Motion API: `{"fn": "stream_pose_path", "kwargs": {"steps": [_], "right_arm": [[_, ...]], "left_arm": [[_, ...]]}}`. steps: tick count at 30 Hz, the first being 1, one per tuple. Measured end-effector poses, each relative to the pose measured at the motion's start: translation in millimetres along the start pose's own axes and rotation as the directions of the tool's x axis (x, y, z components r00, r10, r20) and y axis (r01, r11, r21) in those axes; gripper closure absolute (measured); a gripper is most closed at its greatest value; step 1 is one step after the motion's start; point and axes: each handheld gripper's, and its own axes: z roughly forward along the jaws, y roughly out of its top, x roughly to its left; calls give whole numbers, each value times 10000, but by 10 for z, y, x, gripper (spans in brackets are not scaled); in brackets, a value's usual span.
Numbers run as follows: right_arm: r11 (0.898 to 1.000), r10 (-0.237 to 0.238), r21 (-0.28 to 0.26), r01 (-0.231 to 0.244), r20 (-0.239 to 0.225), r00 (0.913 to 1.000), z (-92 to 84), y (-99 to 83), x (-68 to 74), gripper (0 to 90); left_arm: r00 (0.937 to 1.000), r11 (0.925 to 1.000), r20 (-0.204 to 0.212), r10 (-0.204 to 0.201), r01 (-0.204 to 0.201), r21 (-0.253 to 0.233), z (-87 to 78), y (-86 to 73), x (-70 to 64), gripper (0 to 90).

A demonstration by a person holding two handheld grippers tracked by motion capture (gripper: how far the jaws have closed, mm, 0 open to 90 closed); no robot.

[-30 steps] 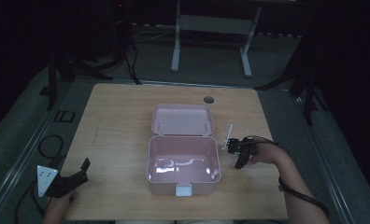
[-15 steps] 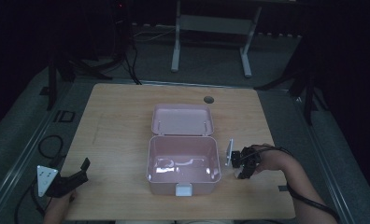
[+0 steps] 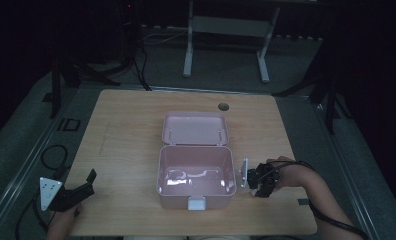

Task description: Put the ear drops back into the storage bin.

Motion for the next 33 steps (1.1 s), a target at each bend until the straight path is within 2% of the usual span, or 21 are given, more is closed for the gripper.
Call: {"fn": "stream_pose_path", "kwargs": {"steps": [11,20,24,33], "right_arm": [[9999,-9,102,10,-97,10000,-86,12,29,595],[9999,95,37,-95,4,10000,-303,12,66,595],[9997,147,191,-146,-52,9999,-377,29,88,595],[9999,-56,159,55,99,9999,-563,73,103,595]], "left_arm": [[10000,10000,-12,-11,11,5,0,0,1,4],[10000,10000,-22,-7,7,15,2,1,-1,4],[10000,10000,-16,-8,8,12,1,1,1,4],[10000,10000,-17,-2,2,10,1,0,-1,4]]}}
